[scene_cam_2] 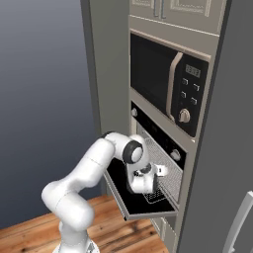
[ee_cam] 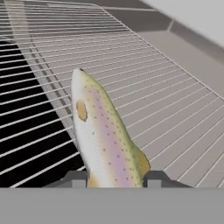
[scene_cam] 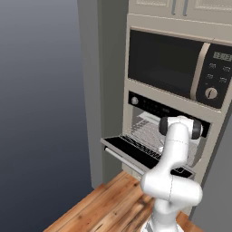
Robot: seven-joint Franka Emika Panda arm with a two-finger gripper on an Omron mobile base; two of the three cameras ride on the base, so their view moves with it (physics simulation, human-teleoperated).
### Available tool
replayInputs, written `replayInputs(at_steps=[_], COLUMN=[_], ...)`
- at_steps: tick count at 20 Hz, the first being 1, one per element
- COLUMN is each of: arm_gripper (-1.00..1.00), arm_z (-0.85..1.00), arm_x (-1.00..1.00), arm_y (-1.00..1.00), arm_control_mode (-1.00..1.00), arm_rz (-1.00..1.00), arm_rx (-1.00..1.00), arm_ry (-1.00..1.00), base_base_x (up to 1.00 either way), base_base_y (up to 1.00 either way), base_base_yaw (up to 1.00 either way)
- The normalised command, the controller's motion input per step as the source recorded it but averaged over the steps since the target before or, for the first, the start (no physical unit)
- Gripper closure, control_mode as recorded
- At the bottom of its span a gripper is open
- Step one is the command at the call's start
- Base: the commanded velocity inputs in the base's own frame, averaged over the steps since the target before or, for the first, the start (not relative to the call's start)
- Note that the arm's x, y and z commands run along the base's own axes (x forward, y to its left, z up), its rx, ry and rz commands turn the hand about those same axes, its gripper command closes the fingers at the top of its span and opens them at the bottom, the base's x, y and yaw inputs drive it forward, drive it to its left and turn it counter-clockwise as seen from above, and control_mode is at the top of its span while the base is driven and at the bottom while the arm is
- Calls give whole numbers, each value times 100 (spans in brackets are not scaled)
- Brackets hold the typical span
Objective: Place the fish on the bottom rack of the oven, and slide the tray back inside. Close the oven door.
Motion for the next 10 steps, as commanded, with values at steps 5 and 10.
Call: replayInputs(at_steps=[5, 10], arm_gripper=[-100, -100], arm_z=[-2, 35], arm_x=[26, -32], arm_y=[0, 16], arm_control_mode=[-100, -100], arm_rz=[0, 0], arm_rx=[0, 0], arm_ry=[0, 1], base_base_x=[0, 0], base_base_y=[0, 0], base_base_yaw=[0, 0])
